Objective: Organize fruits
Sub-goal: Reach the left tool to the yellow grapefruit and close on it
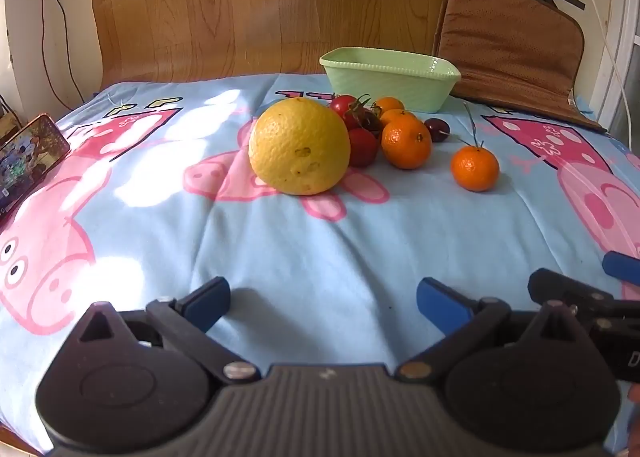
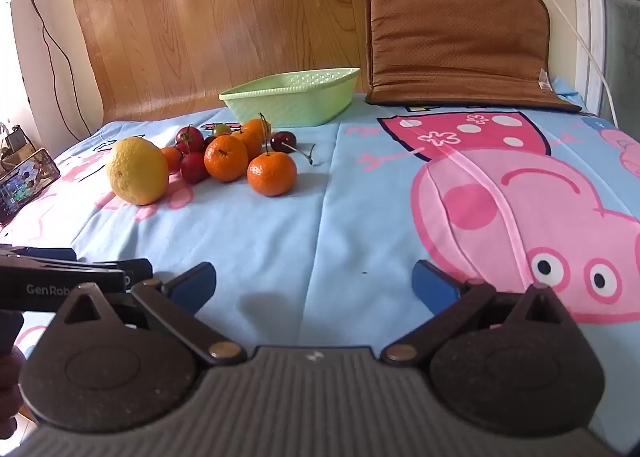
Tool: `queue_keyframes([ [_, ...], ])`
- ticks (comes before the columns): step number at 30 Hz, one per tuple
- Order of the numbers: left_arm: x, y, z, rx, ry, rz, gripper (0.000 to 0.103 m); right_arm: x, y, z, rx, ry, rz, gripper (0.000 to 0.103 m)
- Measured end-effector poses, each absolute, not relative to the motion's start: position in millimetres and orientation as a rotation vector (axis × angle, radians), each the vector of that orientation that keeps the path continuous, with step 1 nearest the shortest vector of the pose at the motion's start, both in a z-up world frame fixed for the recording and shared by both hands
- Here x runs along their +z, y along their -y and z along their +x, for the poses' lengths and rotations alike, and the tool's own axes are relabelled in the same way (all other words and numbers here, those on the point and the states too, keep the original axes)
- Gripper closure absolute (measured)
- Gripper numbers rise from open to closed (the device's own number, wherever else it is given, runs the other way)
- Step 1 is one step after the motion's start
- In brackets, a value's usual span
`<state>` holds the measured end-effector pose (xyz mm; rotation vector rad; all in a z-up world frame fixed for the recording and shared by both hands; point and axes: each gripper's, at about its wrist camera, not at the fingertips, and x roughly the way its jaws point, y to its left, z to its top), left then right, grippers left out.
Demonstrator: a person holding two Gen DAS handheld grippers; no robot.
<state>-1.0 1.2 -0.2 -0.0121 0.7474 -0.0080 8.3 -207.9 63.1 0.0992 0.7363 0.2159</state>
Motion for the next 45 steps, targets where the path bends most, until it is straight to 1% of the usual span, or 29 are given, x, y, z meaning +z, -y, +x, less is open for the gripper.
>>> queue_keyframes([
  [6,-6.0,-8.1,-6.0,-0.060,-0.741,0.000,0.000,63.4,207.0,8.7,0.216,-0.734,0.090,0.000],
  [8,-5.4,-9.8,-10.6,-0.094,-0.727,0.012,0.000,64.2,205.8,8.9,0.220,-0.728,0.080,0.006],
  [9,-4.4,-11.4,-10.8,-0.117,-0.722,0.023,0.000,68.3,204.7,8.3,0.224,-0.727,0.076,0.009],
  [10,-4.9,-16.4,-13.3,-0.143,-0.711,0.027,0.000,68.9,203.4,8.8,0.230,-0.726,0.067,0.017],
  [11,-1.7,-24.8,-12.2,-0.163,-0.704,0.010,0.000,69.5,201.8,9.6,0.237,-0.725,0.057,0.022],
  [13,0.5,-42.9,-14.0,-0.166,-0.674,-0.063,0.001,71.4,198.7,11.9,0.248,-0.720,0.042,0.039],
  [14,3.4,-54.4,-11.9,-0.157,-0.657,-0.089,0.001,66.9,196.8,13.7,0.263,-0.718,0.041,0.043],
  [15,7.6,-61.5,-8.6,-0.149,-0.646,-0.089,0.004,67.1,195.2,16.2,0.275,-0.720,0.042,0.051],
  [16,12.1,-67.0,-4.8,-0.145,-0.637,-0.084,0.007,67.3,192.7,19.2,0.289,-0.722,0.040,0.055],
  [17,18.3,-74.0,1.0,-0.144,-0.623,-0.086,0.008,67.9,188.7,22.6,0.309,-0.723,0.032,0.056],
  [19,29.1,-84.8,9.9,-0.164,-0.594,-0.111,0.010,70.6,178.0,26.8,0.350,-0.714,-0.001,0.062],
  [23,44.5,-87.1,31.6,-0.236,-0.561,-0.103,0.010,77.5,162.8,37.3,0.361,-0.670,-0.099,0.061],
  [26,44.0,-73.4,42.2,-0.244,-0.546,-0.047,0.009,81.5,162.9,51.6,0.351,-0.683,-0.084,0.061],
  [33,36.6,-66.5,61.4,-0.324,-0.589,-0.064,0.008,86.2,133.1,60.3,0.500,-0.667,-0.151,0.061],
  [35,35.9,-65.8,64.0,-0.333,-0.596,-0.057,0.008,86.7,131.2,63.2,0.476,-0.647,-0.180,0.061],
  [42,27.8,-59.9,73.4,-0.350,-0.621,-0.036,0.009,84.0,152.6,75.9,0.389,-0.663,-0.146,0.052],
  [45,27.3,-59.9,72.4,-0.334,-0.616,-0.043,0.009,87.5,151.1,74.7,0.411,-0.646,-0.135,0.051],
])
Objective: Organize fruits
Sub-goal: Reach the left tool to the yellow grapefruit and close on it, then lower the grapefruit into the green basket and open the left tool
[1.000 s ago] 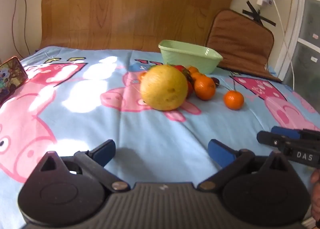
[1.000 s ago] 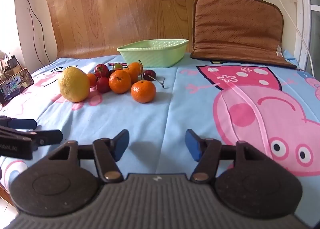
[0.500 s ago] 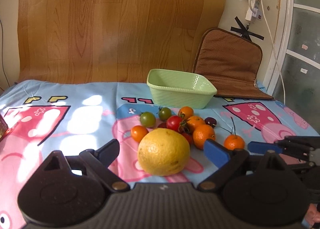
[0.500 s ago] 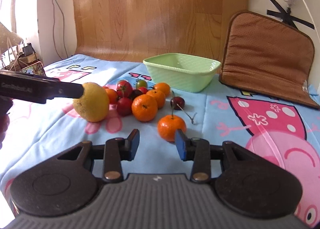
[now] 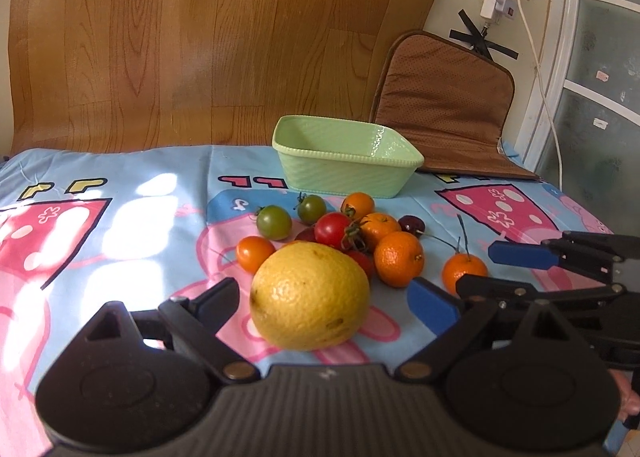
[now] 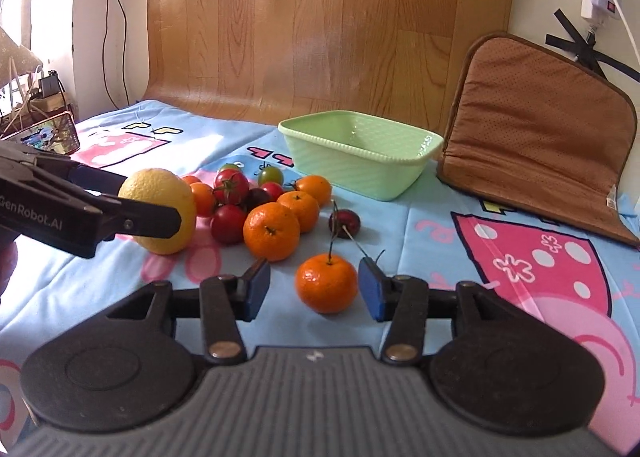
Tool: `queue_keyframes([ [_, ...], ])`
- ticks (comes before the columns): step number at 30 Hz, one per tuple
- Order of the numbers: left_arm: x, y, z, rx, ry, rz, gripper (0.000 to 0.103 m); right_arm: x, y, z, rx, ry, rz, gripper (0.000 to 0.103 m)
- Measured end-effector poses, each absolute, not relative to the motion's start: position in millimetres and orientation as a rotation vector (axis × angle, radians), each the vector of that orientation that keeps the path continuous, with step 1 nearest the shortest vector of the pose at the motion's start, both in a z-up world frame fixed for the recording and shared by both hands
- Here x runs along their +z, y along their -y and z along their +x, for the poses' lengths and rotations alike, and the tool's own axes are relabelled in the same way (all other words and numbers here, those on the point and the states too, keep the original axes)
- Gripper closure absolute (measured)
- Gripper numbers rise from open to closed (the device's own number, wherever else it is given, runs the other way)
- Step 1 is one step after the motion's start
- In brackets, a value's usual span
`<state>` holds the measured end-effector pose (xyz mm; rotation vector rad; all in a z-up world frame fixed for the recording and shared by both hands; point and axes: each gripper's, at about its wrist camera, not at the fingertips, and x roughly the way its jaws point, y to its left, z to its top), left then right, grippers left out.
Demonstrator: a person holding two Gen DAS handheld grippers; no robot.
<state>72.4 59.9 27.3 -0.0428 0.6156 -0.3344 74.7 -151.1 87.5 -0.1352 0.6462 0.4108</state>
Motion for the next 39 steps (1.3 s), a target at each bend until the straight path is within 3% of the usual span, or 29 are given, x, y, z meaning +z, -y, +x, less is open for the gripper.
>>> queue_keyframes([
  [8,39.2,-88.5,70.5,-0.379,-0.622,-0.166,0.011,88.0,115.7,72.4,0.605,-0.623,-0.209,0.052],
  [13,35.1,-95.7,83.4,-0.420,-0.678,-0.225,0.035,82.2,91.3,87.2,0.696,-0.672,-0.190,0.051],
  [16,23.6,-95.4,84.7,-0.409,-0.703,-0.248,0.038,75.4,78.4,93.7,0.739,-0.714,-0.175,0.054],
  [23,66.3,-78.7,89.4,-0.445,-0.648,-0.251,0.039,107.1,97.4,95.6,0.699,-0.686,-0.101,0.058],
  [29,112.2,-16.5,155.1,-0.480,-0.537,-0.100,0.037,140.0,127.6,146.5,0.568,-0.591,-0.119,0.058],
  [39,57.5,21.7,287.6,-0.471,-0.750,-0.198,0.037,86.2,165.3,268.9,0.447,-0.798,-0.081,0.058],
])
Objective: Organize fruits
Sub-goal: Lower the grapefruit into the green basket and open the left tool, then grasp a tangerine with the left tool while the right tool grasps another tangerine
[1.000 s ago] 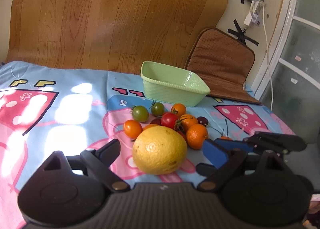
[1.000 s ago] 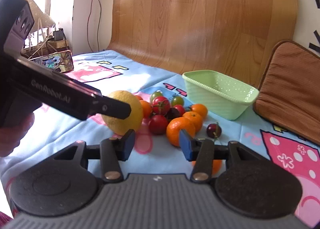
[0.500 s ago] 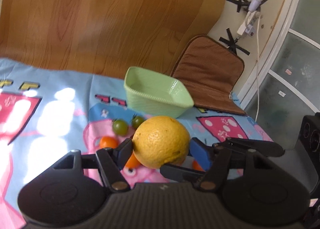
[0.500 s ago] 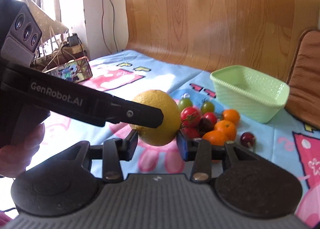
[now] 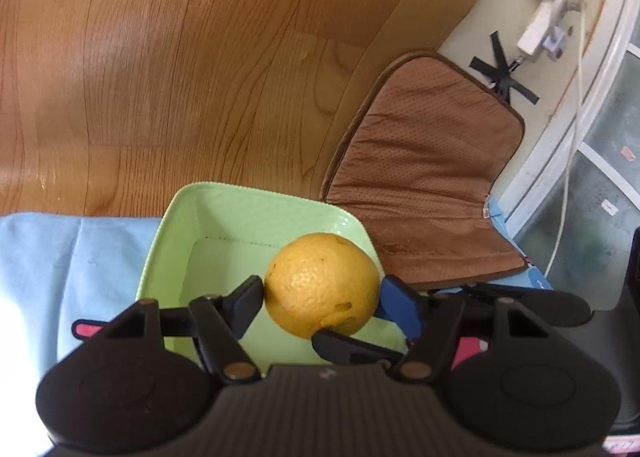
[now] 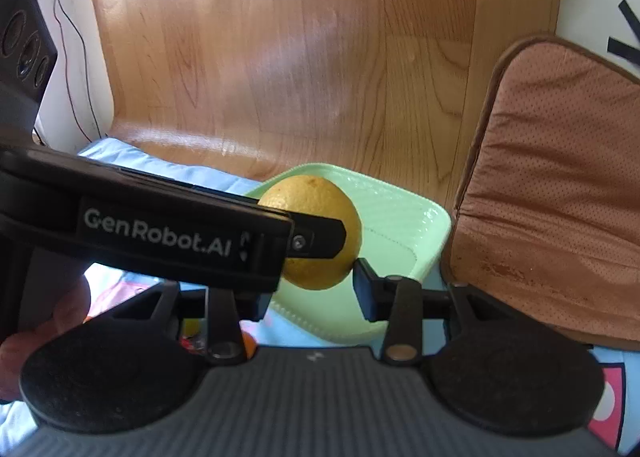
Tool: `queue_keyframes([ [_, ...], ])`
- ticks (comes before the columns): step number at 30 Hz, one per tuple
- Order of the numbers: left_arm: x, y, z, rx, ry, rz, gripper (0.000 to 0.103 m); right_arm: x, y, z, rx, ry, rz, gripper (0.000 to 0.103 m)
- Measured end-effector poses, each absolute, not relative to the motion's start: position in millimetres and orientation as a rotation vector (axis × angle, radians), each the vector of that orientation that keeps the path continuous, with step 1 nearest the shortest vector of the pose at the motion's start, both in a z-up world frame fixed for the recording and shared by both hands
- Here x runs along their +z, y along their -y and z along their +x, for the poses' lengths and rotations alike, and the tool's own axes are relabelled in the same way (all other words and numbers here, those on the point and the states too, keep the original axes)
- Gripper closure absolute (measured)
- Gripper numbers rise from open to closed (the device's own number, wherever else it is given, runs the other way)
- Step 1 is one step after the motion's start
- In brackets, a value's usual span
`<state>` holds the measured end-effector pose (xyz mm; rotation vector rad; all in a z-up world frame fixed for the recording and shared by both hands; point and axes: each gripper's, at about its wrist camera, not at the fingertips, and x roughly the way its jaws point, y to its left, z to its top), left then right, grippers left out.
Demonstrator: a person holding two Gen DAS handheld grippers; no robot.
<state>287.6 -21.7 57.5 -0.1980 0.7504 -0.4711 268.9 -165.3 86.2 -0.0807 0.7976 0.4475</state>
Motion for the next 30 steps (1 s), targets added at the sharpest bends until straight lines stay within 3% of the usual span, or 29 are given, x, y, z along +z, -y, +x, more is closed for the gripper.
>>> queue_keyframes([
  [4,41.6,29.5,301.2,-0.458,-0.770,-0.172,0.036,72.6,160.8,285.7,0.450,-0.802,-0.096,0.062],
  [12,54.3,20.7,285.1,-0.473,-0.754,-0.187,0.035,82.2,164.5,281.3,0.456,-0.769,-0.093,0.058],
  [19,85.8,-7.9,188.5,-0.551,-0.591,-0.156,0.032,114.9,192.6,185.3,0.472,-0.665,-0.019,0.057],
  [24,63.2,1.7,123.9,-0.560,-0.562,0.009,0.032,101.5,215.6,115.8,0.492,-0.669,0.030,0.057],
  [30,36.9,22.6,101.8,-0.537,-0.590,0.116,0.032,80.0,199.5,75.3,0.475,-0.696,-0.029,0.057],
])
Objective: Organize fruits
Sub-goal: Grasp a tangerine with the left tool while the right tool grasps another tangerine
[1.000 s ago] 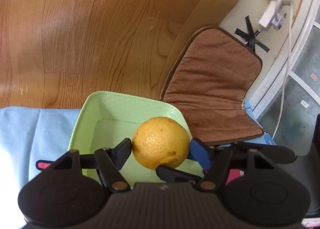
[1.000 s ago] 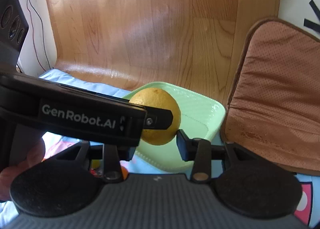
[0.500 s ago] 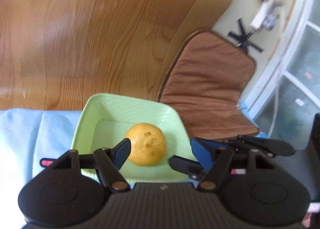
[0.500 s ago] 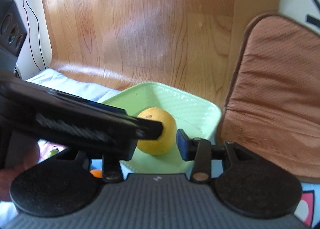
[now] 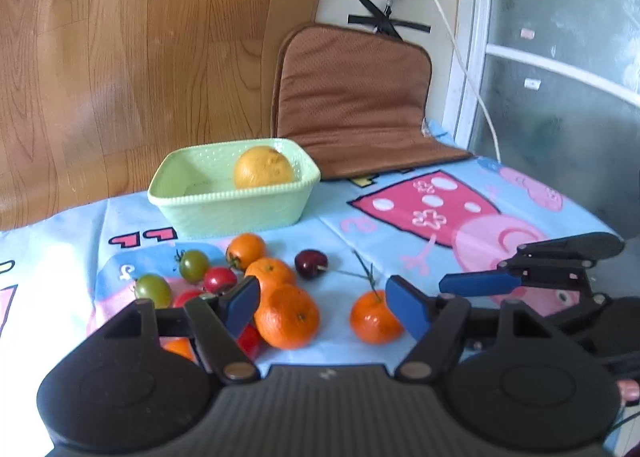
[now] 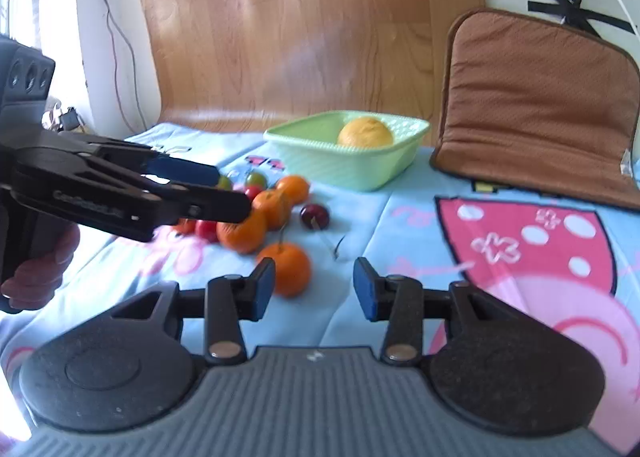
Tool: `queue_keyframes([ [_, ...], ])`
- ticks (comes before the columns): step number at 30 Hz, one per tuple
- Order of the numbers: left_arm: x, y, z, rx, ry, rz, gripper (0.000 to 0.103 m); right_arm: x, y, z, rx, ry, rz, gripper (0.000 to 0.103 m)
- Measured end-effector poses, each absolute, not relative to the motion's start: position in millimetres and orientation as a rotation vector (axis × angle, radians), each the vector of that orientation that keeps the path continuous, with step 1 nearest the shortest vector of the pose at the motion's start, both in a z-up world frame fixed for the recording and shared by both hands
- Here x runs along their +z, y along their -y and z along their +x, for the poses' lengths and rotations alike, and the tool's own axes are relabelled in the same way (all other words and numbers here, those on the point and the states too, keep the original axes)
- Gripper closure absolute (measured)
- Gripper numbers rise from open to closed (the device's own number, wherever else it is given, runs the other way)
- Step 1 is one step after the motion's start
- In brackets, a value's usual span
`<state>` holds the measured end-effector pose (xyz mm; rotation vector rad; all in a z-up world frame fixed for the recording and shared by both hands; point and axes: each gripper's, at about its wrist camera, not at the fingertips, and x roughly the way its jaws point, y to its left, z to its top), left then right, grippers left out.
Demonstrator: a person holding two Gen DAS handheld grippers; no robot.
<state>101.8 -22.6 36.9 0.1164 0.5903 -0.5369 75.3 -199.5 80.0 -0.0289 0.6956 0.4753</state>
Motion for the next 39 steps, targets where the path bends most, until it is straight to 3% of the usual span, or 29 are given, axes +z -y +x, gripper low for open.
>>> queue_keyframes([
  [14,19.7,25.4,108.5,-0.455,-0.629,0.075,0.035,63.1,175.7,86.2,0.515,-0.706,-0.165,0.057],
  [18,21.3,23.3,110.9,-0.453,-0.657,0.037,0.065,61.5,174.1,92.0,0.527,-0.714,-0.138,0.058],
  [19,21.5,22.4,110.3,-0.456,-0.663,0.025,0.065,62.2,174.3,91.5,0.528,-0.718,-0.133,0.065],
  [29,27.4,21.1,65.8,-0.535,-0.673,-0.056,0.066,72.4,191.5,41.1,0.513,-0.690,-0.176,0.065],
  [32,30.8,25.3,64.0,-0.510,-0.654,-0.026,0.059,70.3,193.6,30.4,0.494,-0.685,-0.199,0.065],
  [36,35.3,32.5,73.1,-0.457,-0.630,0.000,0.024,70.6,199.6,33.3,0.443,-0.679,-0.182,0.065],
  [39,34.7,36.8,75.4,-0.417,-0.608,0.037,0.024,72.3,201.6,38.2,0.426,-0.670,-0.171,0.065],
])
